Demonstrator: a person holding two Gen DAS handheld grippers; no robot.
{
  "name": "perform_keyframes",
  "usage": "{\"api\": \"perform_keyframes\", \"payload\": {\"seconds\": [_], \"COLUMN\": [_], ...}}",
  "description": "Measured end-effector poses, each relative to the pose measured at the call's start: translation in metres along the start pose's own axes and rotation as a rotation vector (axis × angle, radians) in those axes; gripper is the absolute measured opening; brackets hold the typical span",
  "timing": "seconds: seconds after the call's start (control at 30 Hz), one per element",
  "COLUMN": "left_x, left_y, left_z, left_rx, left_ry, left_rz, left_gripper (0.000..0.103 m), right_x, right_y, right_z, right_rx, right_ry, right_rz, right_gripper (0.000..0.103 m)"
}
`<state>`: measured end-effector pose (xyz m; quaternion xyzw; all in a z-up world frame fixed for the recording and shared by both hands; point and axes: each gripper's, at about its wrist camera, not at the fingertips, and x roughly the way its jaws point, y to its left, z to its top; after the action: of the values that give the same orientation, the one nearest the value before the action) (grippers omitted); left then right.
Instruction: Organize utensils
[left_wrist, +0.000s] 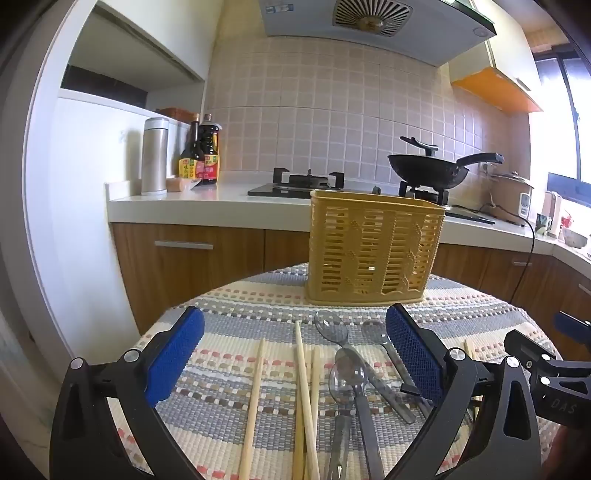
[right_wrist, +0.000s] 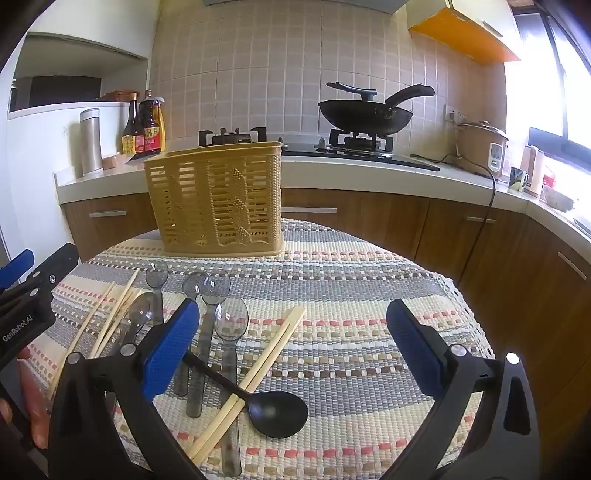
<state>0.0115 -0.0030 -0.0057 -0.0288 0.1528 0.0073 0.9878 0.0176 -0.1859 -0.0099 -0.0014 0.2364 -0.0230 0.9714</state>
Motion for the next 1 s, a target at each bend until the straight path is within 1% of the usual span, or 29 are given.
{"api": "perform_keyframes", "payload": {"seconds": [0.17, 0.2, 0.33, 0.43, 0.6, 0.8, 1.0], "left_x": [-0.002, 0.003, 0.004, 0.003, 0.003, 0.001, 0.0], "left_y": [-0.003, 0.005, 0.006, 0.006, 0.008, 0.006, 0.004], "left_z": [-0.001, 0.001, 0.001, 0.001, 0.0, -0.002, 0.0], "left_rx": [-0.002, -0.005, -0.006, -0.007, -0.009, -0.004, 0.004], "left_ry": [0.002, 0.004, 0.006, 0.006, 0.003, -0.004, -0.012], "left_rz": [0.001, -0.002, -0.003, 0.001, 0.001, 0.0, -0.002], "left_gripper": [0.096, 0.096, 0.096, 0.096, 0.096, 0.096, 0.096], "right_x": [0.0, 0.0, -0.001, -0.005, -0.001, -0.006, -0.008], "right_y": [0.0, 0.0, -0.001, -0.009, -0.002, 0.001, 0.001], "right_z": [0.0, 0.0, 0.0, 0.002, 0.001, 0.0, 0.002], "right_rx": [0.006, 0.004, 0.006, 0.007, -0.002, -0.009, -0.02], "right_ry": [0.008, 0.008, 0.008, 0.008, 0.0, -0.018, -0.015], "right_rz": [0.0, 0.002, 0.004, 0.007, 0.0, 0.016, 0.017], "right_gripper": [0.097, 0.097, 0.097, 0.097, 0.097, 0.097, 0.097]}}
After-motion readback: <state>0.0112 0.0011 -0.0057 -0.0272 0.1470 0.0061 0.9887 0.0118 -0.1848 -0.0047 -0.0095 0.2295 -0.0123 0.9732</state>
